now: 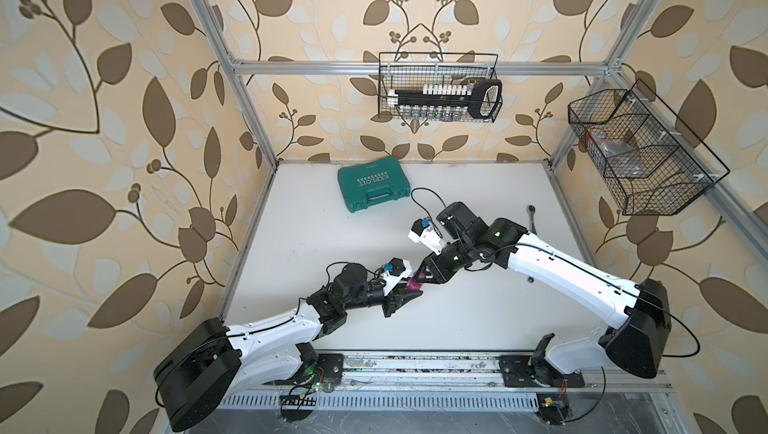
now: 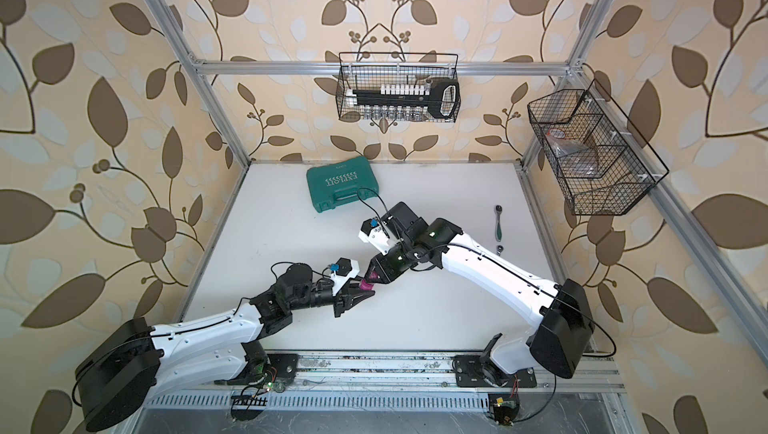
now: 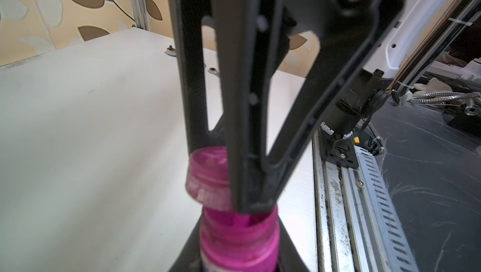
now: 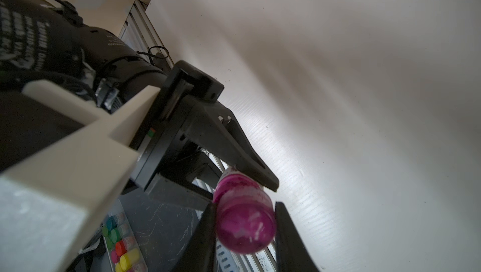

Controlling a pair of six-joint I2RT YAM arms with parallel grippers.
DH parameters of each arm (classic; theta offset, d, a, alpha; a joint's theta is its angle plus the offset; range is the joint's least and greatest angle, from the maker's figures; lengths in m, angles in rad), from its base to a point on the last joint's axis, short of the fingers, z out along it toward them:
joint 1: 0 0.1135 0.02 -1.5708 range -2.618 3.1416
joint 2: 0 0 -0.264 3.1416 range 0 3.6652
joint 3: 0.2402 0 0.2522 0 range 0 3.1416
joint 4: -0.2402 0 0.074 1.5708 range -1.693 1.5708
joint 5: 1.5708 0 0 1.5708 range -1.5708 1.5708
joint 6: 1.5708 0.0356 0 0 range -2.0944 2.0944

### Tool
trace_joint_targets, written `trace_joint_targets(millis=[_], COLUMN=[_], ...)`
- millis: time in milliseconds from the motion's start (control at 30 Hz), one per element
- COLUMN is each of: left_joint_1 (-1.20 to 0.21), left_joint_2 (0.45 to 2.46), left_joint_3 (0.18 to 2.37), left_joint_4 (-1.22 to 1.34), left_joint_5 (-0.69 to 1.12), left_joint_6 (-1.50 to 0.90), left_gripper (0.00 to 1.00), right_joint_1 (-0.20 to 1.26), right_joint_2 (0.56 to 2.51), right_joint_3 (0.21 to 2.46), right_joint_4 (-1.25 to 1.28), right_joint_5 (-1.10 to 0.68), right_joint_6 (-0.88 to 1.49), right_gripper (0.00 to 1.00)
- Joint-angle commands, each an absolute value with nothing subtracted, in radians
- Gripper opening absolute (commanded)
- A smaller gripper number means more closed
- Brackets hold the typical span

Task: Close the paint jar lid
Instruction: Close the lid on the paint jar.

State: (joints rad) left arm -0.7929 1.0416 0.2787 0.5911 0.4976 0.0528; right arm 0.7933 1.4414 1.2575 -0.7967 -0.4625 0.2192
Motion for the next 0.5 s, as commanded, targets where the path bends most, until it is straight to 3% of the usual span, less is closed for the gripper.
trace_joint_targets(millis=[0, 467], left_joint_1=[-0.800, -0.801], left_joint_2=[1.035, 1.034], left_joint_3=[0.312, 0.310], left_joint_4=[0.640, 0.647], left_joint_5=[0.517, 0.526], left_joint_6=[0.069, 0.072], left_gripper=[0.15, 0.15], right_joint_1=[0.794, 0.797], right_joint_2=[1.459, 1.490], right_joint_3=[1.276, 1.270], right_joint_4=[-0.793, -0.792], right_joint_5=[-0.512, -0.534], right_joint_6=[0.198, 0.186], right_gripper=[0.26, 0.28])
